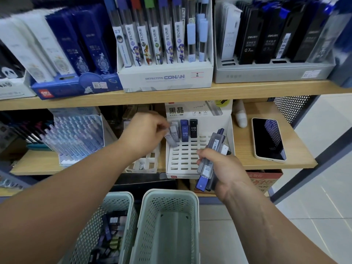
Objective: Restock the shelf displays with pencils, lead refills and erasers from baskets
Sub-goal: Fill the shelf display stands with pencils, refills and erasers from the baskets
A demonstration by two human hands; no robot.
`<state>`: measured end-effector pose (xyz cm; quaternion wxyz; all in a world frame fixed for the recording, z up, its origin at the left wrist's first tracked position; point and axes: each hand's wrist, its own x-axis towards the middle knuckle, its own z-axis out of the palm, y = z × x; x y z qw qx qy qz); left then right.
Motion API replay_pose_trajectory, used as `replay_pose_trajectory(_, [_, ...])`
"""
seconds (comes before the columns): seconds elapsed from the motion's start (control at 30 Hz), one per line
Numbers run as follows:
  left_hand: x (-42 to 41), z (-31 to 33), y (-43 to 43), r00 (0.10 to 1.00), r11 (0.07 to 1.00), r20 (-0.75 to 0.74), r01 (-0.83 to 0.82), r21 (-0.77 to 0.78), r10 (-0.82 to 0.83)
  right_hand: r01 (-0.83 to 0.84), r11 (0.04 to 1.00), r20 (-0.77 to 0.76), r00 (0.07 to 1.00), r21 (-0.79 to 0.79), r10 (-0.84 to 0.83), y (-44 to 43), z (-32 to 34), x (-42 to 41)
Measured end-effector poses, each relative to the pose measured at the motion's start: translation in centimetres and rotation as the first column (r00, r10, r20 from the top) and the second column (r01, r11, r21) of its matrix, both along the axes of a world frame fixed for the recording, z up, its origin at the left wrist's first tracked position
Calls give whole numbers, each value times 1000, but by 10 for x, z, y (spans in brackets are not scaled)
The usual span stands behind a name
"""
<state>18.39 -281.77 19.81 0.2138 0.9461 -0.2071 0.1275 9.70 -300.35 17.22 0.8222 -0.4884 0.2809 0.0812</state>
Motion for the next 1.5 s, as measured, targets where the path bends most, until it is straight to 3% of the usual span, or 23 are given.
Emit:
replay_pose_trajectory(0.27, [17,-5,-8,992,995,86,83,47,-87,-10,1000,4,1000,-9,10,-1,2,0])
replay_pose_trajectory(0.53, [28,-3,-12,999,992,-38,29,127,-25,-22,1000,8,1000,-11,22,1,2,0])
replay_pose_trajectory(0.9, [33,-4,-15,985,998,-172,-7,64,18,-11,1000,20,1000,-8,11,-1,0,0])
replay_pose_trajectory(1.33, [32,0,-19,981,1000,-194,3,28,2,38,999,40,998,19,-39,-3,2,0])
replay_pose_trajectory(1.5, [30,-11,-18,990,993,-106,103,49,-97,27,999,46,999,25,-28,-3,2,-1])
